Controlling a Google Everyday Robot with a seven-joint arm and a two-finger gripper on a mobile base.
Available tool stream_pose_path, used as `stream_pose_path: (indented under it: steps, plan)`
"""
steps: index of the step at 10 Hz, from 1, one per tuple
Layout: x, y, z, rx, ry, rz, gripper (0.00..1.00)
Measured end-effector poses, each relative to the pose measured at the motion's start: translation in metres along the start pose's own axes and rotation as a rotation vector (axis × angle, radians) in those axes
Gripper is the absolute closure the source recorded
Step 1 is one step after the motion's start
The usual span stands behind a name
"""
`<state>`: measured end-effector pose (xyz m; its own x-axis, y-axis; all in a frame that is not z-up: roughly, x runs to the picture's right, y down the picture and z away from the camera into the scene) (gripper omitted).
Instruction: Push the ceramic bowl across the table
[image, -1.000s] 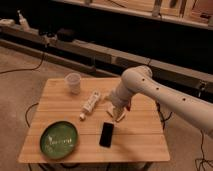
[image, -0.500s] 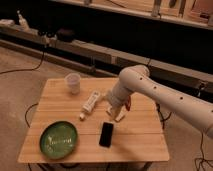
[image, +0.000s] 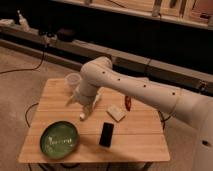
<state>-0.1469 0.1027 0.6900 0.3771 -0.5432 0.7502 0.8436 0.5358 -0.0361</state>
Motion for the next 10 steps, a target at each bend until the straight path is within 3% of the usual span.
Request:
stream_pose_path:
  steps: [2, 4, 6, 10]
  plan:
    - [-0.007, -0.025, 0.027, -0.063, 0.040, -0.099, 0.63]
    - [-0.006, -0.042, 0.055, -0.126, 0.086, -0.137, 0.83]
    - [-0.006, -0.053, 0.083, -0.166, 0.102, -0.155, 0.99]
    - [-0.004, -0.055, 0.132, -0.233, 0.115, -0.153, 1.00]
